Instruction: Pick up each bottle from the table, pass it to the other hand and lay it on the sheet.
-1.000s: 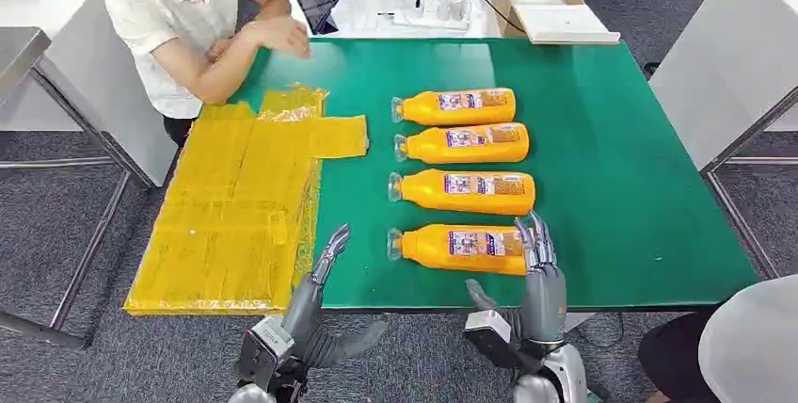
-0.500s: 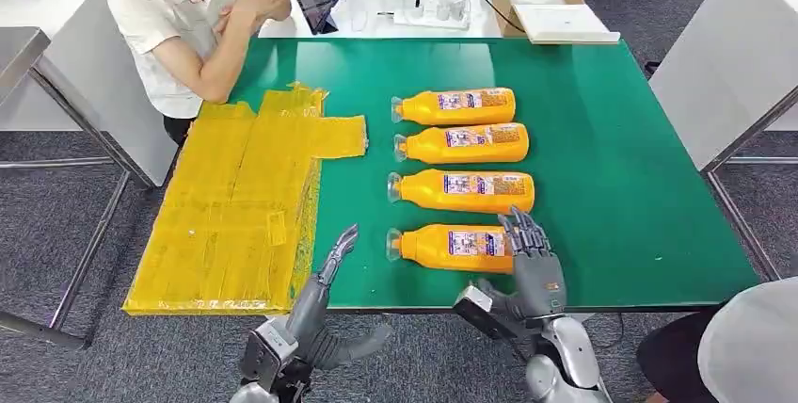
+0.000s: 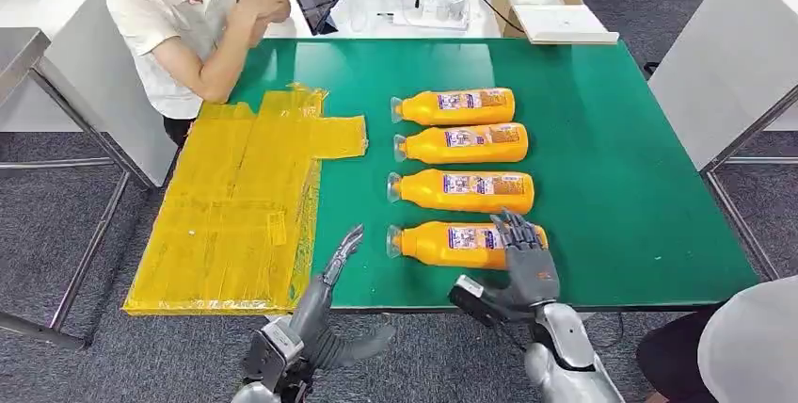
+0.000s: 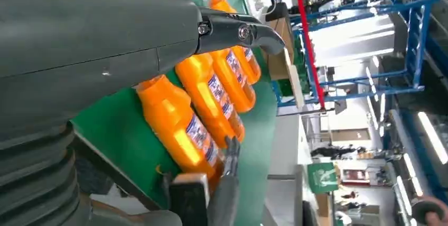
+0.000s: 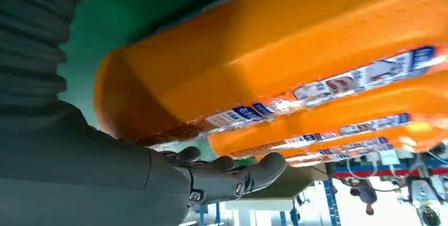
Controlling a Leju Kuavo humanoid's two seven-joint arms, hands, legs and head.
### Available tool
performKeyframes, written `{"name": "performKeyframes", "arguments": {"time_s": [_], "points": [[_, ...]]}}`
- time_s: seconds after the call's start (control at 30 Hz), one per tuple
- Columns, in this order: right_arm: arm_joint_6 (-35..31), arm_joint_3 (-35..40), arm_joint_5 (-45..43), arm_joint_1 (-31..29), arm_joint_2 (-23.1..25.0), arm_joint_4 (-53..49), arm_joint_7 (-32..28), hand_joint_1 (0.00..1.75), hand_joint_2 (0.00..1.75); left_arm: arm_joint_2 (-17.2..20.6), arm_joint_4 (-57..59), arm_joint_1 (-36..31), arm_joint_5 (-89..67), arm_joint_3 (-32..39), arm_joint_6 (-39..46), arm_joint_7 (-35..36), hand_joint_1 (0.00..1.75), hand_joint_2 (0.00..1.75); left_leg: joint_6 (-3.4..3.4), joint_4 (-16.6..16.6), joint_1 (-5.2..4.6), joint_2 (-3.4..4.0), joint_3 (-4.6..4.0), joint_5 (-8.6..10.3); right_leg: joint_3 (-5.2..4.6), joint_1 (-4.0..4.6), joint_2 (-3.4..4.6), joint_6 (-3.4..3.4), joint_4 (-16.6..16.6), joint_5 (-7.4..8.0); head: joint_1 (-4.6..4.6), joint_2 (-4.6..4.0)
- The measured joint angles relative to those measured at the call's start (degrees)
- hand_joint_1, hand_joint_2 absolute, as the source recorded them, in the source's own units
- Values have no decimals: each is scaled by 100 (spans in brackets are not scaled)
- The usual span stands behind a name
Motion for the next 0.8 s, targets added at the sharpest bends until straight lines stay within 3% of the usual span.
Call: {"name": "performKeyframes", "arguments": {"time_s": [0.5,0.53,0.57,0.8], "points": [[268,216,506,-418,-46,284,479,0,175,-46,-15,2,-74,15,-94,92,0,175,0,0,0,-1,12,1,12,0,0,0,0,0,0,0],[323,229,506,-445,-46,300,491,155,175,-46,-17,2,-74,15,-98,94,0,175,0,0,0,0,12,1,13,0,0,0,0,1,-2,-2],[392,234,497,-476,-44,322,506,175,175,-46,-17,1,-74,15,-101,99,0,175,0,0,0,1,15,1,14,0,0,0,0,1,0,0],[863,348,248,-768,-70,695,486,175,175,-46,-17,-17,-68,15,-131,133,0,175,0,0,0,2,46,0,41,1,1,0,-2,0,0,0]]}}
